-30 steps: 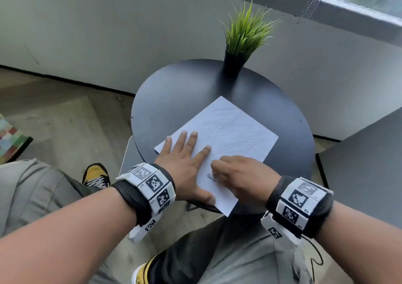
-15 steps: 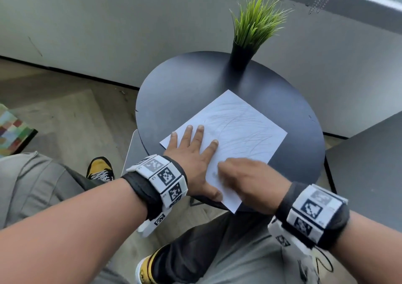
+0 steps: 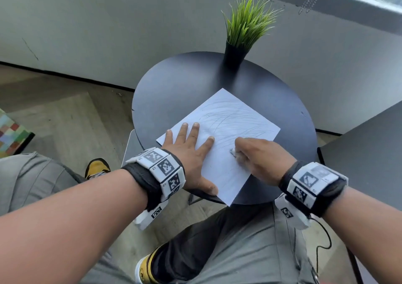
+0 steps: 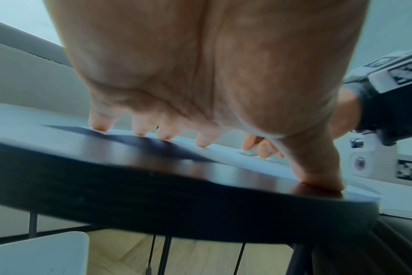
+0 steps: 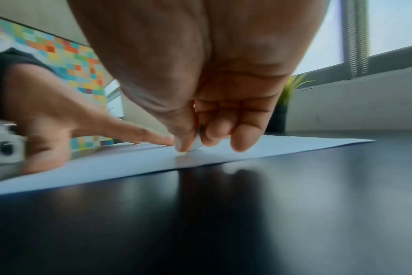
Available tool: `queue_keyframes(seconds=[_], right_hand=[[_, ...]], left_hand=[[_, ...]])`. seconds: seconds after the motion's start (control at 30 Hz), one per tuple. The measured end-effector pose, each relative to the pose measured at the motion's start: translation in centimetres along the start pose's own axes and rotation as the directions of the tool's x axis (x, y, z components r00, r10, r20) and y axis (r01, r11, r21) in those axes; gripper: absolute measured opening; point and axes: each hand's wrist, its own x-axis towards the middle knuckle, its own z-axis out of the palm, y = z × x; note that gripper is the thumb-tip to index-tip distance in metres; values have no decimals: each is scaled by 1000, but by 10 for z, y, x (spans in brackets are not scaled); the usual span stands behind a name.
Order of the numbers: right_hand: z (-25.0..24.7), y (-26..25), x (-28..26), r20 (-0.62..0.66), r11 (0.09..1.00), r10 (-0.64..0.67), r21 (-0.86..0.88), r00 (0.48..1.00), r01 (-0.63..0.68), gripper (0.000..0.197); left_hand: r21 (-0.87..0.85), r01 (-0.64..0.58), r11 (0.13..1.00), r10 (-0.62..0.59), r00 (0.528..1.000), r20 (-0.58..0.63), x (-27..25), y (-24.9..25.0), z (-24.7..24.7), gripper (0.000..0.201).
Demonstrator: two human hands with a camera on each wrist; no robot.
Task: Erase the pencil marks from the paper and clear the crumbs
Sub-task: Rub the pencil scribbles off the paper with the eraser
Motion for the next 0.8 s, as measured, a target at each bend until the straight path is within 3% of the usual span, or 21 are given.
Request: queue_keyframes(seconds=[0.03,0.13,0.17,0.27,0.3,0.37,0.43,0.5,0.53,0.6,0.7,0.8], right_hand=[[2,-12,-3,-4,998,-55,-24,998,55,18],[9,-40,-16,171,966,-258,18,951,258,12],[6,-34,-14,168,973,-230,31,959,228,11],[-1,4,0,9,994,89,55,996,-90,24],[0,6,0,-18,995,98,38,995,-97,24],[4,-18,-6,6,997,-70,39,998,69,16],[9,-41,-16,136,965,-257,89,957,247,22],[4,-26,-15,130,985,-159,94,979,148,19],[3,-8,-10,85,993,-21,113,996,12,19],[0,20,-5,43,967,200,149,979,-205,18],[3,29,-1,44,950,256,170,966,-260,10],[2,24,2,59,936,292,186,955,-298,13]], left_hand=[[5,-1,1000,1,1000,0,1,0,0,131],[16,-13,1000,13,1000,19,1,1,0,122],[24,-16,1000,16,1000,24,1,2,-1,120],[36,-14,999,13,999,30,2,2,-3,118],[36,-12,999,11,999,32,2,2,-4,118],[40,-9,999,8,999,36,1,2,-4,118],[46,-8,999,6,999,38,0,2,-4,117],[44,-8,999,6,999,35,0,3,-5,117],[38,-6,999,4,999,35,0,3,-6,117],[27,-1,1000,0,999,38,-1,3,-9,116],[64,2,998,-3,1000,18,-2,3,-13,107],[127,-31,991,43,995,-91,-1,1,-22,91]])
